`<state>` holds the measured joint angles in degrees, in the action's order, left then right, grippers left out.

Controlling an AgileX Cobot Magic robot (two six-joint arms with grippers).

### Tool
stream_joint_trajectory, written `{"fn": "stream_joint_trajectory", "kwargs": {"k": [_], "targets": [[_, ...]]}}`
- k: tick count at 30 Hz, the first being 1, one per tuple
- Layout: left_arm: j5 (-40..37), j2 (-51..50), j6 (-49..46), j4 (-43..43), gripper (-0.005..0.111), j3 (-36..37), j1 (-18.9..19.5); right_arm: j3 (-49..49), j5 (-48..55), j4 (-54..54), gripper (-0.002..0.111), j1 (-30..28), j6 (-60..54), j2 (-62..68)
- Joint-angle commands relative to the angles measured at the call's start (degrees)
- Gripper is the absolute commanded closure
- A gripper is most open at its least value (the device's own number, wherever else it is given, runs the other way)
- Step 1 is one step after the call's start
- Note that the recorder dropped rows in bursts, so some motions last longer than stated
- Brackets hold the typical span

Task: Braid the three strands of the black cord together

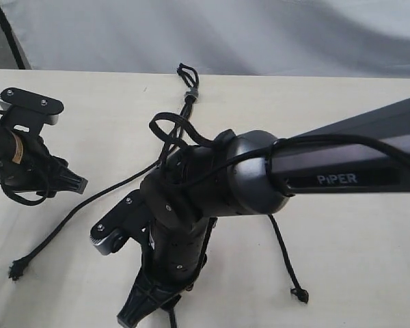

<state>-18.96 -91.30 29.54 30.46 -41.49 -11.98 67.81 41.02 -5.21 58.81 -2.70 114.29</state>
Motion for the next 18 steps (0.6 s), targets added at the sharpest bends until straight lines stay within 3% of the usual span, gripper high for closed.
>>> {"fn": "stream_joint_trajectory", "kwargs": {"k": [1,3,8,13,18], "targets": [[0.4,0.0,-0.4,-0.4,0.057,0.4,0.3,0.1,1.5,4.3,0.095,0.1,-0.1,0.4],[0.4,0.0,-0.4,-0.4,0.057,0.4,0.3,0.6,2.3,6.1,0.108,0.1,0.1,0.2],[0.4,0.0,-0.4,-0.4,0.057,0.4,0.3,3.9,7.1,11.9,0.109,0.1,0.1,-2.3],[0.4,0.0,-0.4,-0.4,0.057,0.4,0.3,6.7,12.4,29.6,0.109,-0.7,0.2,-5.3],[0.4,0.0,-0.4,-0.4,0.057,0.4,0.3,6.7,11.1,39.8,0.109,-7.6,0.4,-5.5]]}}
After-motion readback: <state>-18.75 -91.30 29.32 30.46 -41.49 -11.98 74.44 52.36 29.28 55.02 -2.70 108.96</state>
